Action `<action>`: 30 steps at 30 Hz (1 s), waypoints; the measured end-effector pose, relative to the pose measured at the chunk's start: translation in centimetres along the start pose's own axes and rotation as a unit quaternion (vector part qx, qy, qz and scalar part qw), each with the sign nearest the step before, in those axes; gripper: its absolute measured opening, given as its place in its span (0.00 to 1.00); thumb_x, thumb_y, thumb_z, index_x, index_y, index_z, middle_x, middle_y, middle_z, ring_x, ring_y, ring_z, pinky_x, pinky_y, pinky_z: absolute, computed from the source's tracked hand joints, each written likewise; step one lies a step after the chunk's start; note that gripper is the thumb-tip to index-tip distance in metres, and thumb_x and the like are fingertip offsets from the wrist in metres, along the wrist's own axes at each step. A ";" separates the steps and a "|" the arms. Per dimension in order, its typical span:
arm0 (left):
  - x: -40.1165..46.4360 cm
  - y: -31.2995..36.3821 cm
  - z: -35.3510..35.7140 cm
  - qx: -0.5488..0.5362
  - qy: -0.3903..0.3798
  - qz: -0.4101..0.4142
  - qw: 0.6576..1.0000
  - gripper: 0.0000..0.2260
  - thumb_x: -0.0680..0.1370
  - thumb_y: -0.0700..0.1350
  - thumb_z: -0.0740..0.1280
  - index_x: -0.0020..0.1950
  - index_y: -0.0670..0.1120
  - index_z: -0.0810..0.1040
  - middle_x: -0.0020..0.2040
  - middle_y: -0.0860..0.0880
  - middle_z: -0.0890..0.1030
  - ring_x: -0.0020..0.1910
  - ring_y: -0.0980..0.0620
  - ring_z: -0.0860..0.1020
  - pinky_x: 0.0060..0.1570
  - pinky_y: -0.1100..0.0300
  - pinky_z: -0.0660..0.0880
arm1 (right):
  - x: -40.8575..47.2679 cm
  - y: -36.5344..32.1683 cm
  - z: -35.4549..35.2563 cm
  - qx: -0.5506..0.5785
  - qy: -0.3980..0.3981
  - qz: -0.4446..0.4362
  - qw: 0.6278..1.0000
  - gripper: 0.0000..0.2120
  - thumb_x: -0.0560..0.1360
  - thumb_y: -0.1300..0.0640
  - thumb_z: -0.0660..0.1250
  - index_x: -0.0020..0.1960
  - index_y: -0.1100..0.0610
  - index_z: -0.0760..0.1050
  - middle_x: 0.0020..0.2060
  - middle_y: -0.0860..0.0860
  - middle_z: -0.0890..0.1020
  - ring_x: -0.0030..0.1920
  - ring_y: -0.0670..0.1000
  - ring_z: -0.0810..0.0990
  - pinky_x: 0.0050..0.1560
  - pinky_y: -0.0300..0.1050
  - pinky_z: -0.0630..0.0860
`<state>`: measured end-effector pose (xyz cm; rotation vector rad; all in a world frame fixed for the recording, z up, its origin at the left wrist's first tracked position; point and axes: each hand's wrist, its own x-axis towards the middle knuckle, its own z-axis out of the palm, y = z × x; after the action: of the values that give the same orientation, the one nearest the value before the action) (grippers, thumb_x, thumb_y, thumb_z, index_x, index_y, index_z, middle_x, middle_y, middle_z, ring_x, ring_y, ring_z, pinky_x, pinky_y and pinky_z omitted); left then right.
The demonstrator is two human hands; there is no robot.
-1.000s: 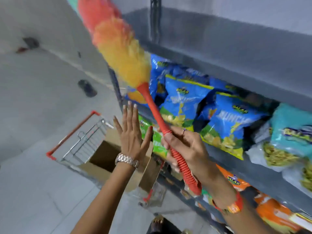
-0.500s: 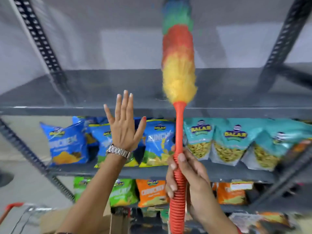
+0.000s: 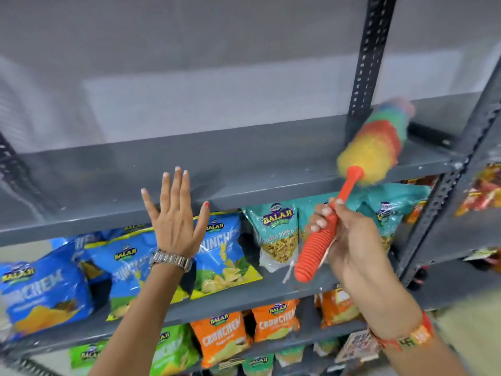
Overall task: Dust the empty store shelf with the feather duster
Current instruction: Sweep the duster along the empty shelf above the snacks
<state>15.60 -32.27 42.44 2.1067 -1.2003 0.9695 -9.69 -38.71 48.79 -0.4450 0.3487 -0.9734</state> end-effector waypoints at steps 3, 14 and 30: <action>-0.1 -0.2 -0.1 0.005 -0.003 -0.007 1.000 0.29 0.78 0.56 0.52 0.74 0.41 0.59 0.74 0.44 0.62 0.74 0.45 0.56 0.70 0.44 0.33 | -1.2 0.2 0.4 0.011 0.016 0.044 0.999 0.10 0.82 0.60 0.52 0.41 0.57 0.63 0.23 0.50 0.70 0.18 0.46 0.67 0.20 0.35 0.69; -0.8 -4.9 -1.8 0.029 0.018 -0.104 0.994 0.30 0.78 0.57 0.51 0.75 0.41 0.57 0.76 0.44 0.58 0.75 0.47 0.52 0.66 0.33 0.37 | -5.9 3.4 3.5 -0.035 -0.063 0.291 0.954 0.06 0.70 0.62 0.61 0.47 0.60 0.69 0.24 0.52 0.69 0.16 0.47 0.65 0.16 0.34 0.66; -3.5 -10.5 -4.6 0.080 0.019 -0.166 0.983 0.31 0.78 0.58 0.49 0.76 0.41 0.55 0.76 0.44 0.55 0.76 0.47 0.50 0.66 0.36 0.34 | 5.8 9.3 10.4 -0.395 -0.254 0.362 0.805 0.12 0.83 0.60 0.50 0.45 0.60 0.68 0.28 0.50 0.64 0.14 0.41 0.63 0.14 0.29 0.61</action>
<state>22.09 -22.24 41.49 2.3070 -0.7384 0.9706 4.85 -36.98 52.51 -1.2015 0.3776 0.1136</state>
